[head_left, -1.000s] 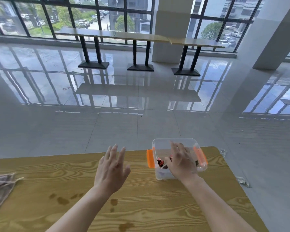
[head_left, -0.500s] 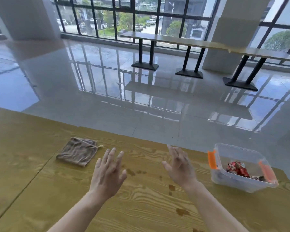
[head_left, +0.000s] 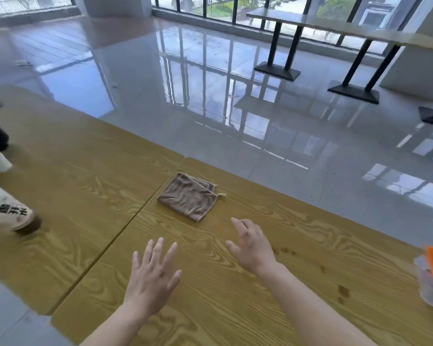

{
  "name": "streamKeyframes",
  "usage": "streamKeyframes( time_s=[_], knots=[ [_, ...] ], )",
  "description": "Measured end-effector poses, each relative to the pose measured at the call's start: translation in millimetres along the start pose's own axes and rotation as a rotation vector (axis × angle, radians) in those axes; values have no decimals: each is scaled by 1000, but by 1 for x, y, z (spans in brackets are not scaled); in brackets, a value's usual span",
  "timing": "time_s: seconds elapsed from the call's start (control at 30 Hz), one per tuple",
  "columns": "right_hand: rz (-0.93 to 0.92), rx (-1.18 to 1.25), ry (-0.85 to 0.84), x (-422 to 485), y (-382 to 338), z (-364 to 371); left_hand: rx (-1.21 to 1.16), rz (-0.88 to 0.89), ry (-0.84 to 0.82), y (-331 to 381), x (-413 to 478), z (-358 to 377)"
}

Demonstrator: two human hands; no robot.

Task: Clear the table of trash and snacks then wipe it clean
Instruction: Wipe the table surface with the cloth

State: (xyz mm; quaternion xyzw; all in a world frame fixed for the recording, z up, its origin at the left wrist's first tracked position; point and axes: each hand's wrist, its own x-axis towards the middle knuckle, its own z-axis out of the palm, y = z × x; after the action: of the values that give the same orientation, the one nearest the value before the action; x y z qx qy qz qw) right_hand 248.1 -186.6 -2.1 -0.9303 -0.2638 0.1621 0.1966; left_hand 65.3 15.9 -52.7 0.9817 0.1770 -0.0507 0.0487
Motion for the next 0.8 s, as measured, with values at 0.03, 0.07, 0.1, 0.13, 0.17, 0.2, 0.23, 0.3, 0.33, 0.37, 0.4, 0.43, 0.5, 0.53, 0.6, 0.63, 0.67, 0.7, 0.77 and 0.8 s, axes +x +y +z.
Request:
streamKeyframes(
  time_s=[0.03,0.07,0.1,0.13,0.17,0.2,0.23,0.3,0.33,0.37,0.4,0.43,0.5,0.53,0.6,0.63,0.67,0.7,0.77,0.8],
  knots=[
    [-10,-1,-17,11,-9,7,-6,-4,-26,-8,0,8],
    [-22,0,-32,22,-18,13,-11,-10,-57,-14,0,16],
    [-38,1,-44,34,-26,19,-11,-22,-81,-19,0,23],
    [-59,1,-55,46,-35,25,-8,-34,-97,-22,0,29],
    [-80,2,-60,59,-43,31,-10,-39,-108,-25,0,33],
    [-100,6,-61,73,-50,37,-14,-30,-104,-26,0,37],
    [-119,10,-63,87,-57,42,-14,-17,-91,-27,-1,41],
    [-148,-23,-64,116,-69,54,-16,2,-47,-30,1,47],
    [-153,-76,-71,130,-74,60,-16,7,-26,-31,2,49],
    [-146,-140,-92,143,-78,66,-16,9,-20,-31,3,51],
    [-124,-189,-121,155,-81,72,-15,10,-23,-32,3,53],
    [-96,-220,-146,164,-82,79,-16,9,-24,-32,4,54],
    [-57,-276,-163,173,-82,92,-27,4,-13,-32,5,55],
    [-47,-300,-150,173,-80,98,-29,0,-10,-33,6,55],
    [-42,-309,-117,165,-76,107,-31,-1,-14,-34,4,56],
    [-43,-305,-103,157,-74,110,-32,-1,-18,-35,3,57],
    [-47,-298,-89,148,-72,111,-36,-3,-18,-35,3,57],
    [-49,-291,-80,138,-70,111,-42,-6,-20,-35,3,57],
    [-45,-269,-62,111,-63,109,-50,-3,-23,-37,3,57],
    [-46,-264,-48,93,-57,110,-52,1,-22,-39,3,57]
  ],
)
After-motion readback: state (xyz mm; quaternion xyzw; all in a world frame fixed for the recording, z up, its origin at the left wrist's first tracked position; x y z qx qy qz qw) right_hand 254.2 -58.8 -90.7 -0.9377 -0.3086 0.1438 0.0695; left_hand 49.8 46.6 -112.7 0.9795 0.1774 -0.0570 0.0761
